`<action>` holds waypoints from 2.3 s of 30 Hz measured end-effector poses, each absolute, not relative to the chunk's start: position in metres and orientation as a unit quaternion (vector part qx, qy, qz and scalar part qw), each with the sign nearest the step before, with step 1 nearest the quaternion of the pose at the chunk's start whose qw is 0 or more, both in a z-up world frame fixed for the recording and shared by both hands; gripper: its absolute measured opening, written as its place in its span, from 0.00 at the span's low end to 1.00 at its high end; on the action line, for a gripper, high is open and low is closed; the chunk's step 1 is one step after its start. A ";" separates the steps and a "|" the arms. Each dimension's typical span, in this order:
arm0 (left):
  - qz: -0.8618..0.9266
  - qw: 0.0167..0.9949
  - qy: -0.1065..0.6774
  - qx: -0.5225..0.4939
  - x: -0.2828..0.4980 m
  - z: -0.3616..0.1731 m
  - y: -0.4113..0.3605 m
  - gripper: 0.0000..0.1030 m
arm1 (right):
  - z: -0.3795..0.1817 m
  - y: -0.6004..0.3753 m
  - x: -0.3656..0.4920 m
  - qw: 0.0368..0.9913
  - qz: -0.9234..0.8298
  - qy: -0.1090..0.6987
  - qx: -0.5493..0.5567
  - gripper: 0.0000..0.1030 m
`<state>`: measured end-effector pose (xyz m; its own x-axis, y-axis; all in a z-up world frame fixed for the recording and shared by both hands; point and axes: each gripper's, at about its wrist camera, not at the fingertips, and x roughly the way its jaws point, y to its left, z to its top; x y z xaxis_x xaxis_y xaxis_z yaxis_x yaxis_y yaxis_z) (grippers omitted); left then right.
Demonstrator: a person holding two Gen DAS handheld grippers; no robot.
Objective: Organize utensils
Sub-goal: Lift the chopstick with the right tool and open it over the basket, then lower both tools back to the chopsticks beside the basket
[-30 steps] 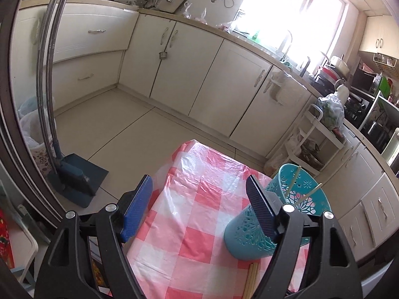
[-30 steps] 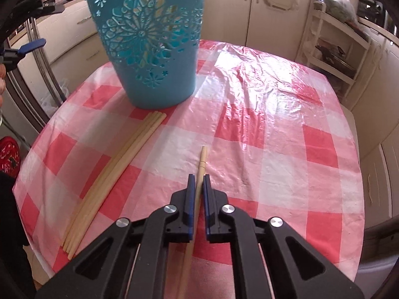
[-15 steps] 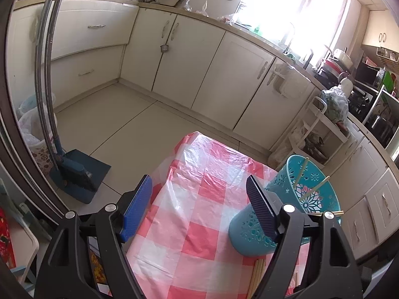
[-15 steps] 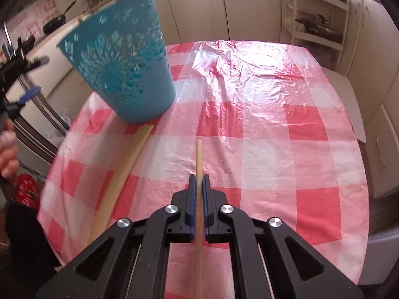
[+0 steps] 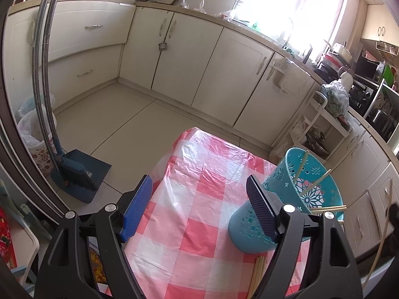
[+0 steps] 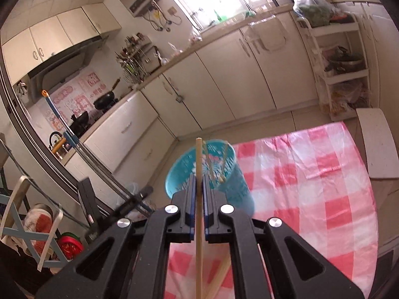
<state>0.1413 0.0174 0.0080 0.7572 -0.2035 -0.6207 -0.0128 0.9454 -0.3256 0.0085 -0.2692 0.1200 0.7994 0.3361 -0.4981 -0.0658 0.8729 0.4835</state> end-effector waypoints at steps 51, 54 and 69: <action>-0.043 0.964 0.263 -0.024 0.088 0.032 -0.022 0.79 | 0.048 -0.244 -0.079 0.944 -0.044 0.306 0.117 0.42; -0.047 0.959 0.278 -0.023 0.077 0.024 -0.024 0.80 | 0.040 -0.237 -0.078 0.940 -0.034 0.323 0.104 0.46; -0.056 0.939 0.340 -0.011 0.060 -0.007 -0.025 0.80 | -0.050 -0.210 -0.013 0.889 -0.008 0.447 0.103 0.28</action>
<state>0.0597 -0.0254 -0.0067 0.7632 -0.1123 -0.6363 0.0972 0.9935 -0.0588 -0.0128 -0.2100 -0.0505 0.6007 0.0781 -0.7956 0.1062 0.9786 0.1763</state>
